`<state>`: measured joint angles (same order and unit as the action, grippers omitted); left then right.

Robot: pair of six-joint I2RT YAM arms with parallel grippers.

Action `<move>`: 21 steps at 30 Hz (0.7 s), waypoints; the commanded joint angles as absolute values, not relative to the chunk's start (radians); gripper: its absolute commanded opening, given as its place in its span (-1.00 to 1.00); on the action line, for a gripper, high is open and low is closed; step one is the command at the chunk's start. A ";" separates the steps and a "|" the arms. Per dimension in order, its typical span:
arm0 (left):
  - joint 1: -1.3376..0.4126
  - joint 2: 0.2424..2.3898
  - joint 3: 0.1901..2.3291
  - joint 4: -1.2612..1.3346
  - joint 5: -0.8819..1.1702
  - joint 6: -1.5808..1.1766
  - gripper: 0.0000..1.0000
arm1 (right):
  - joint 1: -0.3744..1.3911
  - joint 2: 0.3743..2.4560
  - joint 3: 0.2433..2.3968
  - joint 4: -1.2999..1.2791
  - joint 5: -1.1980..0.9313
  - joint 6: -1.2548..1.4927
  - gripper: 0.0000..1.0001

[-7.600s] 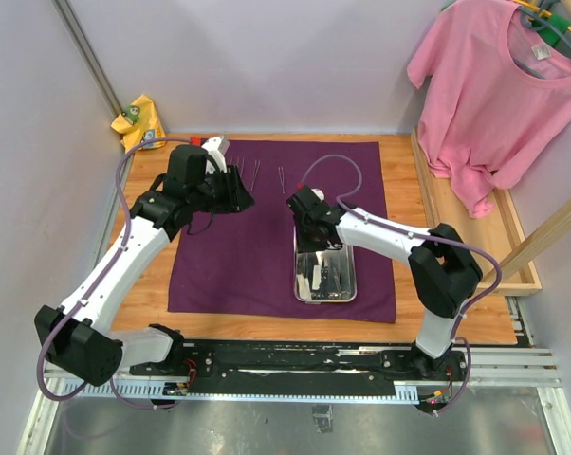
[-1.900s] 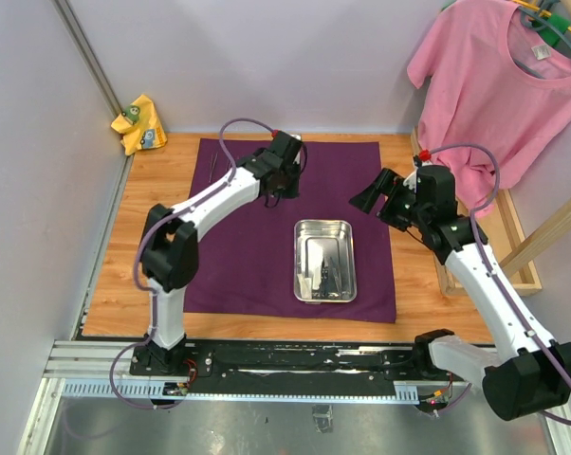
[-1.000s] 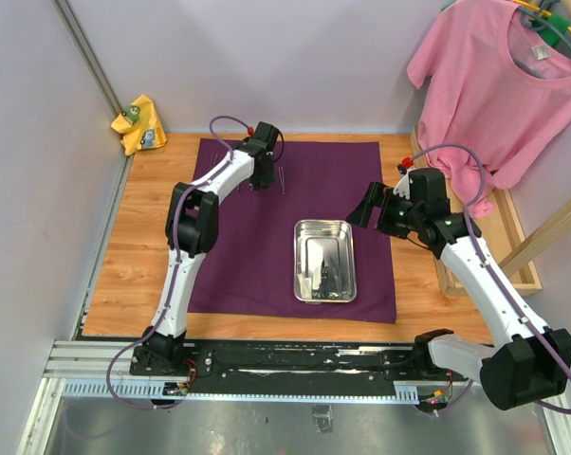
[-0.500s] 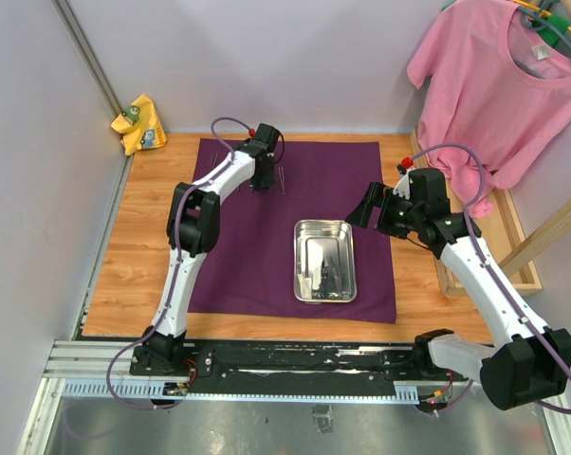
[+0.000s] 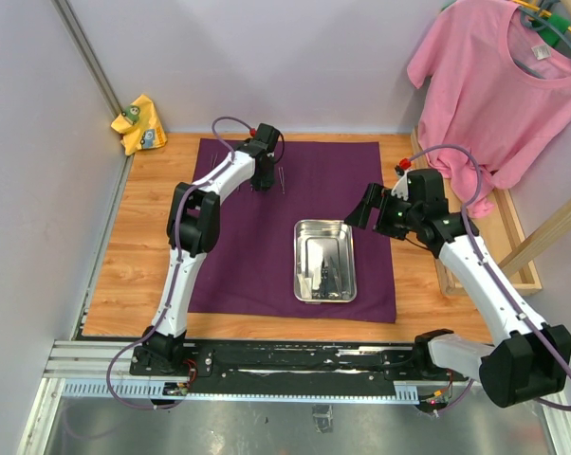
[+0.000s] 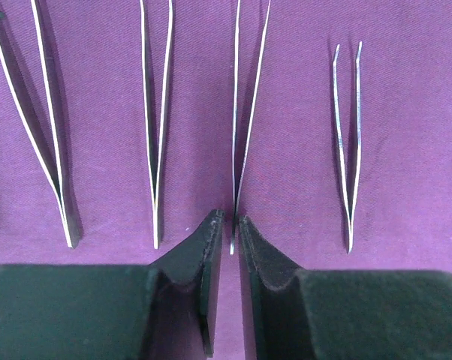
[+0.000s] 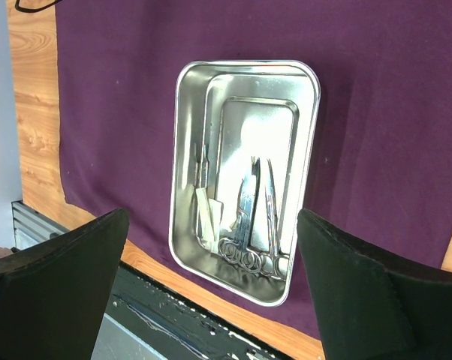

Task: Open and lay out the surgical kit
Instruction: Place the medical item in the surgical kit.

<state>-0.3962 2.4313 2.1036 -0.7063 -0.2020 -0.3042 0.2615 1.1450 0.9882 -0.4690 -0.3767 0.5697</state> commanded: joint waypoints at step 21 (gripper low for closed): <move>-0.400 2.221 2.121 -0.688 -0.098 -0.322 -0.33 | 0.271 1.147 1.007 -0.513 -0.409 0.535 0.86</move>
